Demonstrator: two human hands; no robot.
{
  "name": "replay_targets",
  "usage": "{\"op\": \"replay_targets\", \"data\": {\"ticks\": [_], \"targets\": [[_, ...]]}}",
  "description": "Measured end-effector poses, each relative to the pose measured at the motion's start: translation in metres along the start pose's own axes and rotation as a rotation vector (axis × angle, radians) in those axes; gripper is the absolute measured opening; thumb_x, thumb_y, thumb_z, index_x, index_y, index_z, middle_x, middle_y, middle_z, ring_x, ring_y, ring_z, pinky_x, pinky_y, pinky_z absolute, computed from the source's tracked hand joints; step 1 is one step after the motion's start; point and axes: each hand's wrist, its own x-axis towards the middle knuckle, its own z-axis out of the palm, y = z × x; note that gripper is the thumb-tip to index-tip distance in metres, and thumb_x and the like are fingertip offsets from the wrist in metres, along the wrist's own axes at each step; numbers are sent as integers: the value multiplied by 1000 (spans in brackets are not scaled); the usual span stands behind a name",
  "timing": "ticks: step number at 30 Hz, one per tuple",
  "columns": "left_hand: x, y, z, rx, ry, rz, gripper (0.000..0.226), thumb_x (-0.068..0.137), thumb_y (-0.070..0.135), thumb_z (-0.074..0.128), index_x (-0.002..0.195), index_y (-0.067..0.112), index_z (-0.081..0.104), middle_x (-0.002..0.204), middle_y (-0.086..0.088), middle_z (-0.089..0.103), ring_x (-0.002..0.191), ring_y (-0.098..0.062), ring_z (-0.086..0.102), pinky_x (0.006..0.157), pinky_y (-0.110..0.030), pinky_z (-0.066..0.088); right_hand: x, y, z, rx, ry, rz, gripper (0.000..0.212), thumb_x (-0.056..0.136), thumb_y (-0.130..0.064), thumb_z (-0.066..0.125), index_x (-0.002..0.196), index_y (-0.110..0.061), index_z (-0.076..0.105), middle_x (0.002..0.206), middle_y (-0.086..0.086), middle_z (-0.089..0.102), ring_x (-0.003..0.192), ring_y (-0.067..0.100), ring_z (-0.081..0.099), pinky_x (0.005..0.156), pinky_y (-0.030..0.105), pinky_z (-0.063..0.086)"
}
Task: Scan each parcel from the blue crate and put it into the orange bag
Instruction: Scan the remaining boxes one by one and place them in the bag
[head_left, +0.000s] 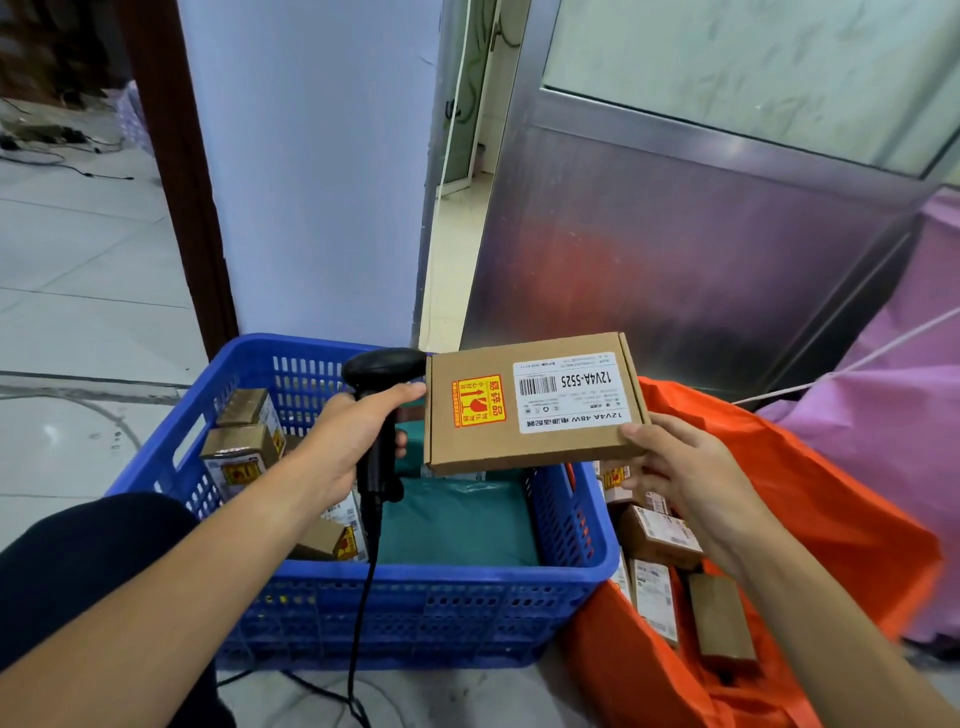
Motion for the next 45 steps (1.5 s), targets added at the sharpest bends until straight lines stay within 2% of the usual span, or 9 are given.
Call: {"op": "replay_targets", "data": {"ticks": [3, 7, 11, 22, 27, 31, 35, 41, 45], "targets": [[-1, 0, 4, -16, -48, 2, 27, 91, 26, 79, 113, 11, 72, 101, -8, 82, 57, -13, 55, 60, -30, 53, 3, -1, -5, 52, 101, -11, 24, 100, -25, 64, 119, -15, 73, 109, 4, 79, 106, 31, 72, 82, 40, 58], [2, -1, 7, 6, -68, 19, 25, 93, 23, 76, 114, 11, 71, 104, -7, 81, 54, -13, 53, 60, -30, 51, 3, 0, -6, 67, 241, -39, 22, 99, -30, 65, 113, -16, 75, 102, 4, 80, 96, 20, 76, 87, 38, 58], [-6, -2, 14, 33, -168, 12, 29, 94, 23, 75, 120, 11, 68, 107, -7, 81, 58, -14, 53, 63, -31, 52, -1, -4, -1, 99, 349, -120, 27, 97, -38, 69, 117, -21, 71, 102, -1, 79, 91, 13, 77, 74, 28, 59], [-19, -23, 33, 96, -298, -39, 44, 83, 27, 85, 121, 9, 70, 112, -9, 80, 63, -15, 60, 66, -33, 55, -10, -8, 18, 23, 135, -157, 20, 97, -35, 66, 114, -26, 69, 98, -4, 79, 89, 13, 77, 66, 22, 61], [-19, -28, 36, 117, -309, -85, 53, 71, 33, 91, 112, 6, 72, 75, -6, 69, 62, -17, 63, 63, -32, 55, -13, -5, 27, -44, 25, -129, 29, 96, -38, 66, 122, -26, 68, 99, -5, 79, 88, 13, 77, 64, 21, 59], [-24, -29, 38, 211, -408, -44, 56, 59, 41, 93, 100, 9, 72, 84, -8, 71, 67, -17, 63, 66, -30, 55, -14, -3, 34, -77, -26, -124, 27, 95, -39, 67, 119, -27, 69, 100, -5, 79, 89, 12, 77, 67, 22, 60], [-26, -30, 39, 242, -417, -37, 47, 68, 34, 92, 102, 9, 71, 87, -8, 73, 71, -18, 63, 67, -29, 55, -14, -3, 35, -105, -39, -118, 25, 95, -41, 67, 117, -30, 70, 100, -7, 79, 89, 13, 77, 73, 28, 61], [-25, -30, 39, 196, -336, -24, 66, 63, 45, 92, 111, 4, 75, 105, -21, 78, 83, -22, 66, 72, -32, 53, -11, -2, 34, -116, -45, -93, 21, 100, -36, 61, 115, -27, 72, 97, -9, 79, 90, 7, 75, 65, 15, 55], [-22, -24, 37, 139, -244, -40, 43, 78, 36, 89, 109, 10, 74, 107, -18, 79, 86, -24, 67, 78, -37, 54, -6, 2, 32, -114, -24, -18, 24, 106, -34, 54, 119, -25, 71, 102, -8, 79, 94, 10, 74, 67, 16, 54]]}}
